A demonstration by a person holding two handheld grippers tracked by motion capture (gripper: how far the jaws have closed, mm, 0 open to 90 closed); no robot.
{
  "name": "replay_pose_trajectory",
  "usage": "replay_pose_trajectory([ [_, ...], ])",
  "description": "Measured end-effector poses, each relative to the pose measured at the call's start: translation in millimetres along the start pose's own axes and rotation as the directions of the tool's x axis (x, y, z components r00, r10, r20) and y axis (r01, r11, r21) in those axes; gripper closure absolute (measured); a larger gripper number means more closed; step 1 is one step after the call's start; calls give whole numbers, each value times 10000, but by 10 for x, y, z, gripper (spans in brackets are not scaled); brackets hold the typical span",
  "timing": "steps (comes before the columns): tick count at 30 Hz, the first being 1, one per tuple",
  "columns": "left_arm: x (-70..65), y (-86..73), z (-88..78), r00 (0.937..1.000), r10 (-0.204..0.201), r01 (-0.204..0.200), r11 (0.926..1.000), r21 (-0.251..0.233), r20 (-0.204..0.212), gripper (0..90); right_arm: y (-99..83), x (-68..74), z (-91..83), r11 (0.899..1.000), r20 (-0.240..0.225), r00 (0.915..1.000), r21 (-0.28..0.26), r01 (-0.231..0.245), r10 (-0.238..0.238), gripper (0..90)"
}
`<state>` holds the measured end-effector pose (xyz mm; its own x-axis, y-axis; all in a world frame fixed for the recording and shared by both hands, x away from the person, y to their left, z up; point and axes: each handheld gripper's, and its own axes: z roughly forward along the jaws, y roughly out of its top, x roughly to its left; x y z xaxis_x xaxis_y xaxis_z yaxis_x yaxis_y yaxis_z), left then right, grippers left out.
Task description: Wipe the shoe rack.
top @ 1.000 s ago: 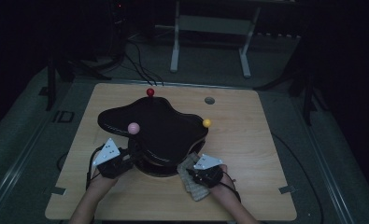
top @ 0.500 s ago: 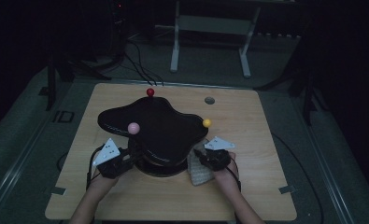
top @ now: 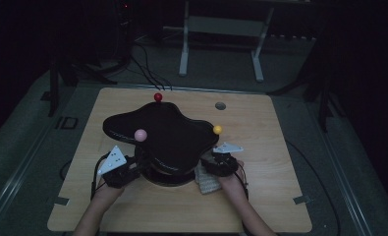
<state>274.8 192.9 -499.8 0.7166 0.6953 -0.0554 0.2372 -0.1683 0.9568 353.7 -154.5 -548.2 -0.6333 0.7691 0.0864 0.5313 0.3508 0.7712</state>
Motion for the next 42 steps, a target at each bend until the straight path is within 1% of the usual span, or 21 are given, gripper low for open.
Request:
replay_pose_trajectory([
  [5,0,-1,1,10000,-49,49,10000,-11,12,742,-64,136,-48,9996,-380,9989,-20,265,-266,514],
  [7,5,-3,2,10000,-67,68,10000,-30,47,742,-101,210,-75,9986,-614,9967,-37,521,-522,514],
  [9,4,3,1,10000,-35,35,10000,23,34,742,-127,264,-94,9981,-765,9952,-53,615,-617,514],
  [12,8,-2,3,9999,-84,84,10000,-23,62,742,-156,352,-115,9958,-864,9920,-61,919,-920,512],
  [16,5,-3,3,9999,-100,101,9999,-31,47,742,-178,492,-133,9885,-919,9843,-7,1514,-1508,514],
  [18,9,3,1,10000,-22,22,10000,25,58,742,-185,561,-136,9833,-930,9790,-8,1820,-1812,517],
  [19,6,8,1,10000,29,-29,10000,63,38,742,-188,606,-134,9787,-945,9743,-28,2052,-2045,518],
  [21,3,1,2,10000,-23,23,10000,7,22,742,-181,708,-117,9644,-1110,9584,-35,2643,-2631,518],
  [23,6,3,1,10000,-9,9,10000,25,41,742,-155,788,-92,9508,-1196,9439,-23,3097,-3077,520],
  [25,3,4,1,10000,5,-5,10000,32,23,742,-135,846,-58,9409,-1260,9330,-98,3386,-3371,520],
  [27,9,-1,2,10000,-50,51,10000,-14,67,742,-115,928,-17,9335,-1303,9248,-204,3580,-3575,523],
  [28,9,-1,2,10000,-50,51,10000,-14,67,742,-115,928,-17,9335,-1303,9248,-204,3580,-3575,523],
  [29,8,5,0,10000,11,-11,10000,48,53,742,-107,983,1,9327,-1384,9228,-226,3600,-3595,523],
  [30,5,4,0,10000,-10,9,10000,36,36,742,-93,1052,37,9266,-1537,9141,-367,3743,-3753,522],
  [31,5,1,1,10000,-55,55,10000,11,44,742,-86,1094,54,9240,-1618,9102,-358,3807,-3813,519],
  [33,8,4,0,10000,-22,22,10000,40,60,742,-62,1173,105,9024,-1605,8884,-468,4284,-4301,512],
  [34,7,8,-2,10000,8,-8,10000,73,46,742,-56,1228,124,8964,-1601,8827,-419,4412,-4419,512],
  [36,4,2,0,10000,-57,57,10000,24,35,742,-38,1327,166,8774,-1481,8658,-335,4786,-4779,511],
  [37,8,-1,0,9999,-80,80,10000,6,65,742,-20,1364,192,8663,-1434,8554,-356,4982,-4978,510],
  [40,9,5,-1,10000,-68,67,10000,49,68,742,58,1459,272,8515,-1358,8419,-292,5236,-5223,512],
  [42,13,2,-1,9999,-118,117,9999,32,105,742,94,1510,316,8470,-1327,8379,-277,5308,-5294,512],
])
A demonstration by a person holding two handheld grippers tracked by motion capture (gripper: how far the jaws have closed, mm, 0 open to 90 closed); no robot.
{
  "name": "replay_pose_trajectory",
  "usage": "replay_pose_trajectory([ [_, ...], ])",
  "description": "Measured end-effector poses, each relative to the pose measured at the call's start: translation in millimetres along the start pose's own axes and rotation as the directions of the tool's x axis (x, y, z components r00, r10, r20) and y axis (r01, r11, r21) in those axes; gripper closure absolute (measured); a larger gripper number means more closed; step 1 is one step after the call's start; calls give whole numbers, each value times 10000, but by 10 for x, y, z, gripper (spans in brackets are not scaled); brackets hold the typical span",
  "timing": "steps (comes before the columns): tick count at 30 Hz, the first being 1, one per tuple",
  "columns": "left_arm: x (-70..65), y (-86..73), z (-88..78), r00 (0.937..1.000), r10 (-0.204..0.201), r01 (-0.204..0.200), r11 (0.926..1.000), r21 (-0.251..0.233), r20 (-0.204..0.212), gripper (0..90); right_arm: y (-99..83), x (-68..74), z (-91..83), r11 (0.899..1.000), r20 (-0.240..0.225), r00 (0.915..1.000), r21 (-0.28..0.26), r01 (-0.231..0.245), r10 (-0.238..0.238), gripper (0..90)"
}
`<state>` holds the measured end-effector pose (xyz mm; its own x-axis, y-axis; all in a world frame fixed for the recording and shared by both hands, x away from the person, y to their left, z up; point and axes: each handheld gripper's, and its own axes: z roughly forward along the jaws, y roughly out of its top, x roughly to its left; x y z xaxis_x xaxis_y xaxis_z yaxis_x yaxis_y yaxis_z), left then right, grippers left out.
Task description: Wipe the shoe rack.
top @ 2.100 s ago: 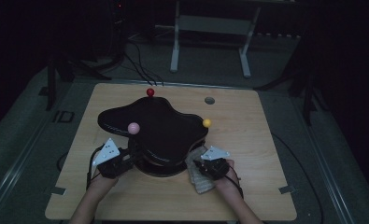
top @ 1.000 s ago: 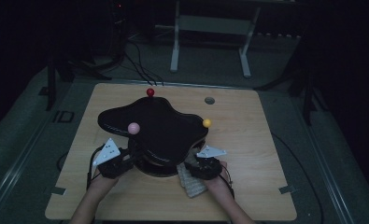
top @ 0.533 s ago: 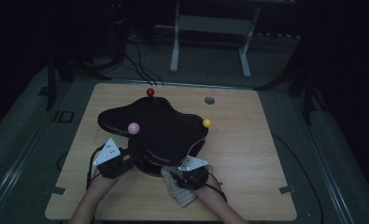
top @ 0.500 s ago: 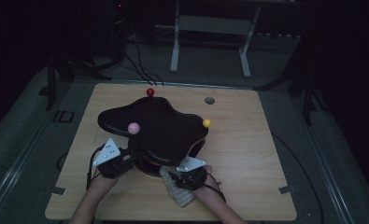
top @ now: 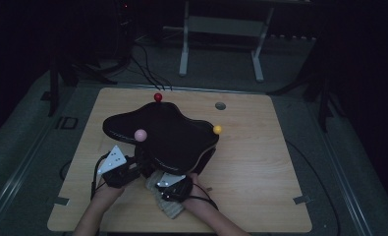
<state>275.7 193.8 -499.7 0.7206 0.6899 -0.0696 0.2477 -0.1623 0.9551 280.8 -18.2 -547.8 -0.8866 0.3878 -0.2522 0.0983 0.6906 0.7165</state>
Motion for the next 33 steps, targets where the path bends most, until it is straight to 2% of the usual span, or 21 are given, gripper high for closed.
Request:
replay_pose_trajectory([
  [3,-2,4,-2,10000,67,-67,10000,30,-25,742,78,38,70,9998,40,9999,92,154,-155,509],
  [7,-3,5,-3,9999,101,-101,9999,47,-34,742,65,-9,73,10000,-200,9998,83,40,-39,523],
  [15,0,-14,-1,10000,27,-27,10000,-96,26,742,-142,-132,-83,10000,-561,9984,69,-64,68,520],
  [19,-2,-13,-1,10000,49,-49,9999,-92,12,742,-247,-192,-190,9995,-554,9982,193,251,-240,520],
  [26,1,-16,-2,10000,39,-39,9999,-106,31,742,-416,-319,-338,9996,-474,9987,235,175,-164,530],
  [30,1,-15,-1,10000,63,-62,9999,-103,33,742,-536,-408,-422,9997,-316,9993,163,-200,205,529],
  [32,5,-16,-1,10000,60,-59,9999,-108,58,742,-586,-465,-457,9983,-284,9980,114,-564,567,541],
  [33,2,-11,-1,9999,95,-94,9999,-83,41,742,-632,-518,-489,9959,-305,9954,38,-908,909,566],
])
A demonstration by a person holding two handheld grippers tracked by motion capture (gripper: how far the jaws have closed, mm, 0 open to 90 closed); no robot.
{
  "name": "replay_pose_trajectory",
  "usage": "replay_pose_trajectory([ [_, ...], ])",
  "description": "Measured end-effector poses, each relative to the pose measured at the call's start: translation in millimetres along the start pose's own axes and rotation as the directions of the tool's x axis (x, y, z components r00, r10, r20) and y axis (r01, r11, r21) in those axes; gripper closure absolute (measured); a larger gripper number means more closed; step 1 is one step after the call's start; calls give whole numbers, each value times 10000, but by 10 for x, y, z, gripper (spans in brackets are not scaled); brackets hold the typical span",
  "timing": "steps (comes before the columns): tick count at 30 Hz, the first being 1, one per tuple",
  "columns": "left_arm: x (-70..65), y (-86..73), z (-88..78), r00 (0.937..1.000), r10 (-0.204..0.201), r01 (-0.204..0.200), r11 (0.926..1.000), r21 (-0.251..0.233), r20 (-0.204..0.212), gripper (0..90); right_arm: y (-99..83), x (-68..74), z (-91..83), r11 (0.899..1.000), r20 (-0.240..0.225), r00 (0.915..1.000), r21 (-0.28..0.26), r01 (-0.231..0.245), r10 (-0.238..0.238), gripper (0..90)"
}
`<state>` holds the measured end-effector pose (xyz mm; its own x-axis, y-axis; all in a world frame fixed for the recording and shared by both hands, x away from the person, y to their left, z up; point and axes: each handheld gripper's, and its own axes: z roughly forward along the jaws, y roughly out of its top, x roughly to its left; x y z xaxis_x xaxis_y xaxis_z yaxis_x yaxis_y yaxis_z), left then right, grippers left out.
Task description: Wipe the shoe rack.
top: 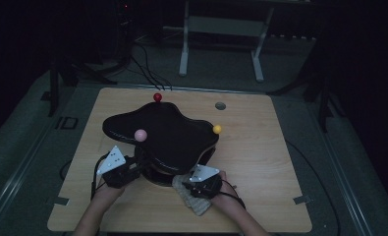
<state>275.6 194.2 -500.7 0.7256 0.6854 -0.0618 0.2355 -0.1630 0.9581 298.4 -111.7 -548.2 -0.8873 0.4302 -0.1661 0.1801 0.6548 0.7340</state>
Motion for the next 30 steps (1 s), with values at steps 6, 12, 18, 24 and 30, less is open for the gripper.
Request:
replay_pose_trajectory([
  [6,-1,-5,0,10000,-20,20,10000,-26,-13,742,-105,-157,-88,9976,232,9973,-17,-699,699,638],
  [12,-5,-9,5,10000,-33,33,10000,-51,-9,742,-230,-389,-141,9818,684,9797,109,-1896,1884,662],
  [18,-3,-12,7,10000,-60,60,9999,-90,9,742,-324,-586,-201,9493,1158,9429,-12,-3142,3123,673],
  [24,3,-11,6,10000,-65,66,10000,-71,53,741,-126,-686,-282,9295,1627,9162,-1097,-3521,3662,645],
  [30,0,-7,5,10000,-3,3,10000,-37,31,742,-113,-797,-23,9057,1942,8848,-764,-4169,4236,488],
])
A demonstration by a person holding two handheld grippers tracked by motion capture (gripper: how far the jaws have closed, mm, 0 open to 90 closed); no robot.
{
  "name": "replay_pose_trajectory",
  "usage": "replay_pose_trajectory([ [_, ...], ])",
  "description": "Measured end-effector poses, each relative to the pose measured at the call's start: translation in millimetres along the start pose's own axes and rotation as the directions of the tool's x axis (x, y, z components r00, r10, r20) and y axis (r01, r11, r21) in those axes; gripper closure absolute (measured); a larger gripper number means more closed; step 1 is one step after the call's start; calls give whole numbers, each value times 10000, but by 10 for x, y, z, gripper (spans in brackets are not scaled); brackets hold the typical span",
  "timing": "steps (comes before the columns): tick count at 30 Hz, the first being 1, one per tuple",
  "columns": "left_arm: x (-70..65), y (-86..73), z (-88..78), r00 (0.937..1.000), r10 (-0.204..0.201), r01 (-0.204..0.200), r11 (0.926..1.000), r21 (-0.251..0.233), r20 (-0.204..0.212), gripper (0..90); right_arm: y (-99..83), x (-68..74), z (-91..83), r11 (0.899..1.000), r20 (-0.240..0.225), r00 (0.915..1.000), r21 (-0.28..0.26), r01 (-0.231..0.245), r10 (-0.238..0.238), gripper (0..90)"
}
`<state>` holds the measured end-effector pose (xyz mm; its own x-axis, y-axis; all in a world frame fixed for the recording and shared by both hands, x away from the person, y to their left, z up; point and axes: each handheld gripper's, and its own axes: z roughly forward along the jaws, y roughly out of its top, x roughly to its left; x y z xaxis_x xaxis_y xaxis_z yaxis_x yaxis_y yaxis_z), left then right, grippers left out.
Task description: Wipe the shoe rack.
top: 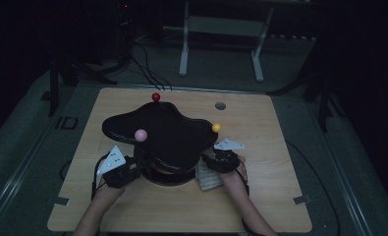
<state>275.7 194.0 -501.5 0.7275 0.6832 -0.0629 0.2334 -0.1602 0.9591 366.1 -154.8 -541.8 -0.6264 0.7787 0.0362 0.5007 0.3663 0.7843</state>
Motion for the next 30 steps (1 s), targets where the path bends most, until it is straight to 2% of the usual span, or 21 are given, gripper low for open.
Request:
replay_pose_trajectory([
  [1,-3,-2,0,10000,-34,34,10000,-23,-18,742,-31,-20,56,9998,-155,9997,125,-184,186,483],
  [2,-3,-2,0,10000,-34,34,10000,-23,-18,742,-52,-39,58,9991,-288,9986,-31,-434,433,490],
  [3,-3,-11,2,9999,-109,109,9999,-92,-6,742,-56,-43,53,9988,-344,9982,0,-483,482,499],
  [9,-6,0,3,9999,-103,103,9999,-6,-22,741,-89,20,-3,9993,-679,9971,214,-317,331,567],
  [15,-13,3,2,10000,-55,55,10000,17,-81,742,-132,180,-78,9991,-1229,9923,400,168,-118,620],
  [19,-9,-6,5,9999,-114,114,9999,-50,-50,741,-189,238,-118,9993,-1500,9885,304,234,-186,658],
  [23,-10,-8,5,9999,-115,115,9999,-80,-61,740,-222,338,-151,9974,-1536,9860,226,690,-647,680],
  [25,-9,-3,5,10000,-45,45,10000,-26,-63,738,-230,407,-171,9947,-1693,9812,301,987,-922,692],
  [28,-20,-1,4,9999,-25,24,10000,-28,-153,738,-233,498,-201,9899,-2144,9689,415,1354,-1235,702],
  [30,-21,4,0,9999,12,-11,10000,4,-173,738,-223,530,-251,9890,-2198,9665,354,1434,-1322,706],
])
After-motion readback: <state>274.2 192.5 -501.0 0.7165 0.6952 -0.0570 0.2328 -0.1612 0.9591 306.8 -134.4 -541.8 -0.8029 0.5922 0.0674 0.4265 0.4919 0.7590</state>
